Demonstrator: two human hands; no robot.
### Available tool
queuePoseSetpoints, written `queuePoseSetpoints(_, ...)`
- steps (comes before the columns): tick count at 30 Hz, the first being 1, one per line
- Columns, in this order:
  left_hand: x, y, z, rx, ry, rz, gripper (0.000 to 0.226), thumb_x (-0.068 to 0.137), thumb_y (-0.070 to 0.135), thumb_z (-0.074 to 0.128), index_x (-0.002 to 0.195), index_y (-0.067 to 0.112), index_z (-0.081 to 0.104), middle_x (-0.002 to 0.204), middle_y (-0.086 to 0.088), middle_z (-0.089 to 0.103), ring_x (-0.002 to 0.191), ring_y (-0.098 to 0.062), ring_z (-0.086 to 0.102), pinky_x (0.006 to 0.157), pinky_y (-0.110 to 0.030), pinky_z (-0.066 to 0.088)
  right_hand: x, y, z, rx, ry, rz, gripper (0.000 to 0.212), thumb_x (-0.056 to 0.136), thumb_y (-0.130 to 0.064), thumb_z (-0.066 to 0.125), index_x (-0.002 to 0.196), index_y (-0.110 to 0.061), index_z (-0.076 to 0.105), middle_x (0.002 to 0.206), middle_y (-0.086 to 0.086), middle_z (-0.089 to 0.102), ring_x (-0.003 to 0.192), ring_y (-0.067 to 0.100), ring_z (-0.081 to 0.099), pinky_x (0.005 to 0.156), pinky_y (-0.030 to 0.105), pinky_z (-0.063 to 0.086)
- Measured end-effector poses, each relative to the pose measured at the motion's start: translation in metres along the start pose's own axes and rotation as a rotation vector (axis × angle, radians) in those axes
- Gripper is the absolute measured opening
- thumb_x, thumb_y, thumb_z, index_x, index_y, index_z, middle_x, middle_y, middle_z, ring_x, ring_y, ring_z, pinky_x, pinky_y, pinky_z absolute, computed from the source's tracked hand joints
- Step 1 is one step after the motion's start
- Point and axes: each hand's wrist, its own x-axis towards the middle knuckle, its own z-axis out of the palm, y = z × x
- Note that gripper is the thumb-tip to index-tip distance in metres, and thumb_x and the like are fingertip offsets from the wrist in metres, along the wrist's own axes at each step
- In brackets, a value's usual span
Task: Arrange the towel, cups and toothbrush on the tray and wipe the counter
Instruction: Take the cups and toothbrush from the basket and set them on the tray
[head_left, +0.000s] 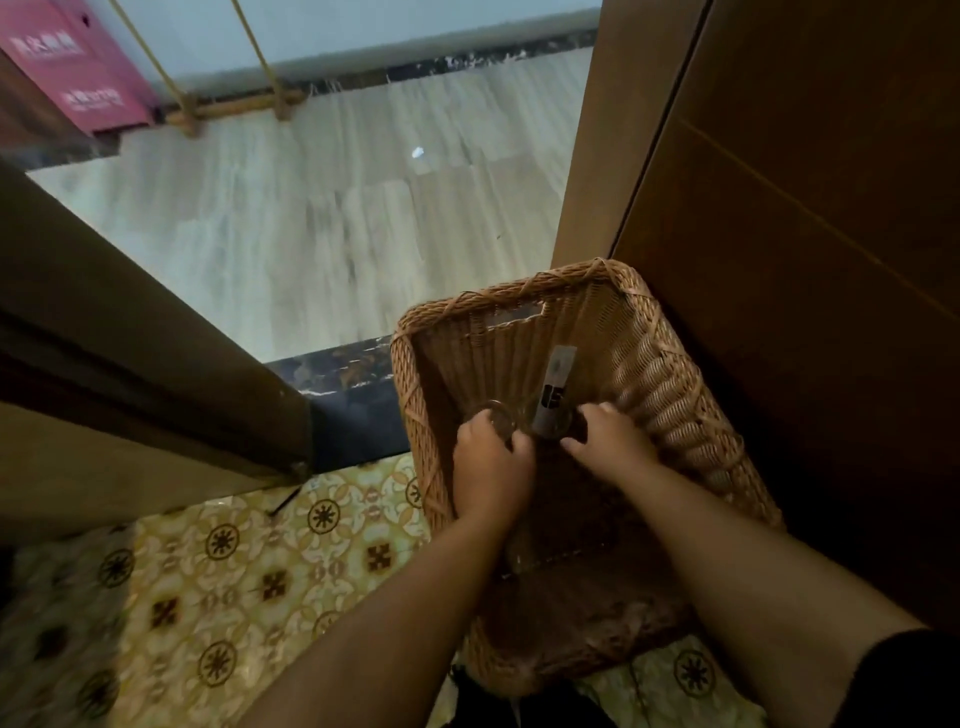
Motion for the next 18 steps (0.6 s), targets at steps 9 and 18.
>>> queuePoseSetpoints(9,0.127,-0.071,0.125,-0.039,0.188,-0.604,0.088,0.087,0.033,0.068,0.152,0.01,0.015,0.153,-0.017,0.03,0.134,-0.038,0.038,0.103,-0.047,0.037,0.106,0.034,0.106,0.267,0.037,0.149,0.109,0.072,-0.042,0.081,0.153,-0.009,0.015,0.157,0.02,0.02,0.141,0.037,0.027,0.113,0.045,0.03)
queuePoseSetpoints(18,0.16,-0.114,0.154,0.103,0.236,-0.426,0.111,0.08,0.037,0.078,0.155,0.012,0.0,0.163,-0.014,0.012,0.145,-0.032,0.025,0.11,-0.045,0.033,0.143,0.043,0.137,0.328,0.068,0.037,0.117,0.06,-0.041,0.088,0.151,-0.014,0.019,0.153,0.016,0.026,0.137,0.034,0.03,0.109,0.047,0.034)
